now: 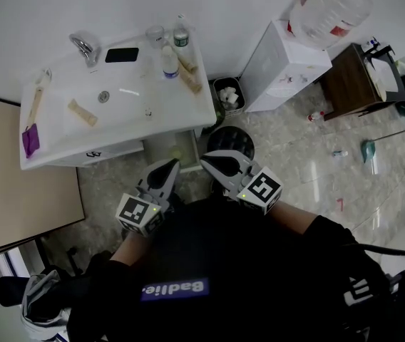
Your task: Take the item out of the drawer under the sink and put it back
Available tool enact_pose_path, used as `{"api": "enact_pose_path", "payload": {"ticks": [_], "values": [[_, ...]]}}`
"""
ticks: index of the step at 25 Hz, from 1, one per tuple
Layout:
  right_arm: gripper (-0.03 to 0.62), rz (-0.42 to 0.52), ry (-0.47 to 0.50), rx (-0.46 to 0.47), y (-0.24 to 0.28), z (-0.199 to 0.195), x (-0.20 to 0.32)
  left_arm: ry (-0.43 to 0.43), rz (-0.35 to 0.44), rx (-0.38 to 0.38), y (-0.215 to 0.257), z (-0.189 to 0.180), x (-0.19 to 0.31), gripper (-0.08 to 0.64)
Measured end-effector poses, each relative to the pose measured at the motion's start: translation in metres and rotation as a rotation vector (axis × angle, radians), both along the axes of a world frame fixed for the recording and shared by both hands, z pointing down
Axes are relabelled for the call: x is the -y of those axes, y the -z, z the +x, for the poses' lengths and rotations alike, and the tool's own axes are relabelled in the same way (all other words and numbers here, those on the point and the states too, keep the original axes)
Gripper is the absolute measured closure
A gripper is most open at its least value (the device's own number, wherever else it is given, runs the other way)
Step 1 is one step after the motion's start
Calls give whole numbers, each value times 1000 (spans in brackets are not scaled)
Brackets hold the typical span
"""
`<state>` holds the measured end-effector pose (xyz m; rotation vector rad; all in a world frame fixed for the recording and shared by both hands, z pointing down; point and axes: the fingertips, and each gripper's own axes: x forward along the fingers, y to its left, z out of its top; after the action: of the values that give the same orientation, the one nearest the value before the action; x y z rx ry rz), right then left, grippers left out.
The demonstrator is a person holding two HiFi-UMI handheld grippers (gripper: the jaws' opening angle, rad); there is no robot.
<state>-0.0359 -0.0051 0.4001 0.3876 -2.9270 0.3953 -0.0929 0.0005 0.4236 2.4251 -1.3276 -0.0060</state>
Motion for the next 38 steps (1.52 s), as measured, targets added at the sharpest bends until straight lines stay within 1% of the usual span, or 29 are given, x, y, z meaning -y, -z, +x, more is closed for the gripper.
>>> {"api": "enact_pose_path", "payload": {"ticks": [6,12,16,19,22,28,30,34,35,37,38], "values": [[591,-3,18,5,1,10,8,35,-95,37,-31,5,8,554],[591,-3,28,-4,-4,20,11,63,-189,71,-70,1,11,554],[591,-20,18,-17,-9,29,12,92,-257,60,-97,-3,15,554],[591,-28,11,-21,-11,34,14,107,-310,70,-121,-8,17,554],[591,-31,1,-31,-15,38,16,116,-335,99,-138,-10,21,553],[591,-37,-18,-49,-20,44,22,96,-397,153,-175,-13,30,552],[591,-40,-23,-59,-23,46,24,109,-420,153,-188,-16,32,552],[590,-50,-36,-75,-27,50,26,163,-477,135,-215,-29,36,551],[590,-55,-42,-78,-28,50,27,169,-491,136,-221,-31,37,545],[591,-65,-52,-86,-32,51,30,174,-514,143,-233,-36,40,495],[590,-68,-54,-89,-34,50,31,176,-524,148,-239,-38,41,487]]}}
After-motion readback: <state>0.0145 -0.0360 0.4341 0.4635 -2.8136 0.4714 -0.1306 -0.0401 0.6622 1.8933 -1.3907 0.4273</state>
